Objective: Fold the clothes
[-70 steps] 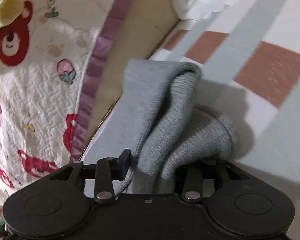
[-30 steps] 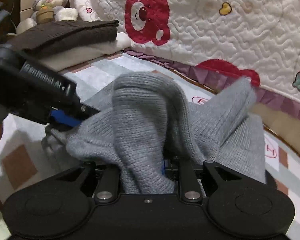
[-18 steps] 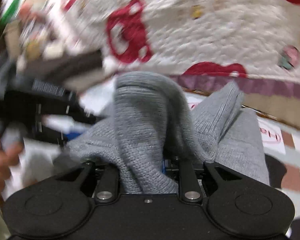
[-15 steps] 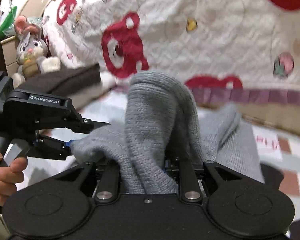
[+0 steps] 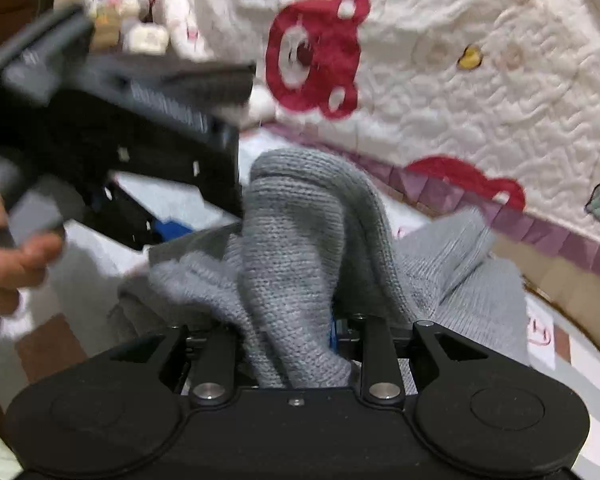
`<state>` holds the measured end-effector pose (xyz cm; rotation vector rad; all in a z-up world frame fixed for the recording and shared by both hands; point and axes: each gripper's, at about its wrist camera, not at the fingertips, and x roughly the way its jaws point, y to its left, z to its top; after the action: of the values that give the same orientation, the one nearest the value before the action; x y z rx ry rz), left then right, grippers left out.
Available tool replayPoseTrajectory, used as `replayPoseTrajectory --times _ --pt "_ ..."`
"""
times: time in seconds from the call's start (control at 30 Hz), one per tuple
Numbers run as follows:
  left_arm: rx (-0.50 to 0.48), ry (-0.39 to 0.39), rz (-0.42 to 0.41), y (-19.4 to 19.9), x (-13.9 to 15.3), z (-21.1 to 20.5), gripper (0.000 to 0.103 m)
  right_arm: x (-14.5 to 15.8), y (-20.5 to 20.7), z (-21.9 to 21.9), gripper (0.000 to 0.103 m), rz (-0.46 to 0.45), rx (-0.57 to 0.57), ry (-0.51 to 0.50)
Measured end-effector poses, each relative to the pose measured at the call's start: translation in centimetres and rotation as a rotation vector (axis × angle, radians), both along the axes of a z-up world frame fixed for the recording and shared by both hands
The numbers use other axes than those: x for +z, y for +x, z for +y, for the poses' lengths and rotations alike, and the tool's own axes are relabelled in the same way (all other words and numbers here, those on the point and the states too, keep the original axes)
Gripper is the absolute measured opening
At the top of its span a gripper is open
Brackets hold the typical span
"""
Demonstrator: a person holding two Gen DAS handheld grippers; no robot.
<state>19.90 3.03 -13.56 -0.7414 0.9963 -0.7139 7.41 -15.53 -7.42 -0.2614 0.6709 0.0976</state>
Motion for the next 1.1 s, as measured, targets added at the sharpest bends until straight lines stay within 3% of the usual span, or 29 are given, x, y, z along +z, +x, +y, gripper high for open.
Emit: replayPoseTrajectory --times 0.1,0.3,0.33,0.43,0.57,0.73,0.83,0.93,1.0,1.1 --pt "0.051 -0.09 0.049 0.0 -0.8 0.6 0.065 -0.1 -0.2 -0.2 0.029 -0.034 -0.046 0.02" --pt "0.025 -0.203 0.173 0.1 -2.6 0.0 0.066 -0.3 -1.0 -0.1 0.029 -0.076 -0.034 0.042" --pt "0.029 -0.221 0.186 0.2 -2.4 0.1 0.061 -0.2 -1.2 -0.3 0.029 -0.084 -0.03 0.048" --pt "-0.006 -0.21 0.086 0.0 -0.5 0.2 0.023 0.1 -1.4 -0.4 0.029 -0.103 -0.014 0.065" --pt "-0.032 -0.011 -0.079 -0.8 2.2 -1.1 0.019 0.7 -2.1 -0.2 0.029 -0.135 0.015 0.07" --pt "-0.056 0.261 -0.241 -1.8 4.6 -2.8 0.018 -0.6 -1.8 1.3 0.029 -0.121 0.041 -0.021" --pt "-0.056 0.221 -0.237 -1.7 4.3 -2.0 0.018 -1.0 -1.8 1.8 0.029 -0.114 0.05 -0.05" --pt "-0.079 0.156 -0.276 -1.7 4.8 -1.3 0.017 -0.3 -1.8 1.1 0.029 -0.129 0.046 0.003" --pt "-0.083 0.169 -0.267 -1.5 4.3 -1.5 0.017 -0.2 -1.5 0.3 0.034 -0.118 0.035 0.078" --pt "-0.091 0.301 -0.196 -1.1 1.9 -2.3 0.017 -1.4 -0.7 -0.4 0.035 -0.036 0.016 0.136"
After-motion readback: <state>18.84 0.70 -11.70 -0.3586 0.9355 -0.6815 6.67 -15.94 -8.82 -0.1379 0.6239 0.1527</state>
